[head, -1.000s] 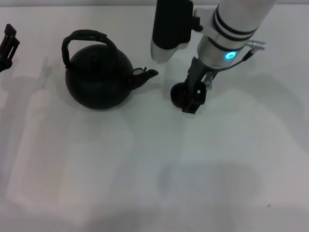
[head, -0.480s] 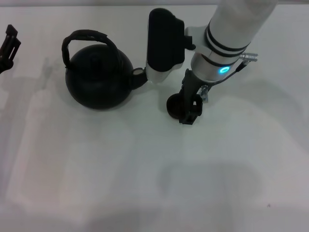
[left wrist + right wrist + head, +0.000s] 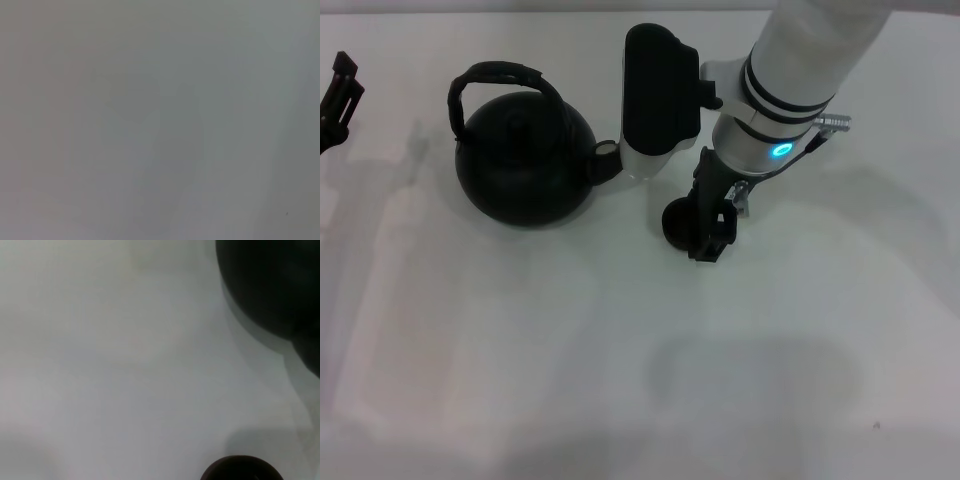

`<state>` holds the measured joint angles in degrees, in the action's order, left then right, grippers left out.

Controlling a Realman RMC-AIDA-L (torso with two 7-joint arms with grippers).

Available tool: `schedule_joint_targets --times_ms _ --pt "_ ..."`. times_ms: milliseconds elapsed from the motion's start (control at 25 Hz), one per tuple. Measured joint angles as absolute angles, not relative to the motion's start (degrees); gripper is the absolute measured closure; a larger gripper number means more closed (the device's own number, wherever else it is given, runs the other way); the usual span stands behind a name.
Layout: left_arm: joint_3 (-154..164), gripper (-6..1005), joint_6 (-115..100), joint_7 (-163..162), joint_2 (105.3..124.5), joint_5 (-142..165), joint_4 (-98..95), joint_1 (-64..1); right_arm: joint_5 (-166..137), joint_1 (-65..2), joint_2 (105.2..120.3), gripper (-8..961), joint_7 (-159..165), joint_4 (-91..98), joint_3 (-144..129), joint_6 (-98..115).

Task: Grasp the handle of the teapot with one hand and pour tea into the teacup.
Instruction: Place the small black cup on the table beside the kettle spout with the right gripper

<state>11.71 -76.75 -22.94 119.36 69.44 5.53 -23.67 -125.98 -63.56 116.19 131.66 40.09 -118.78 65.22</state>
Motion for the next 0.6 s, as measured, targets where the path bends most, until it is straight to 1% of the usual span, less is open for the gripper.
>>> schedule_joint_targets --times_ms 600 --pt "11.69 169 -76.91 -22.94 119.26 69.44 5.62 -23.64 -125.66 -63.11 116.19 136 131.6 41.31 -119.71 66.09"
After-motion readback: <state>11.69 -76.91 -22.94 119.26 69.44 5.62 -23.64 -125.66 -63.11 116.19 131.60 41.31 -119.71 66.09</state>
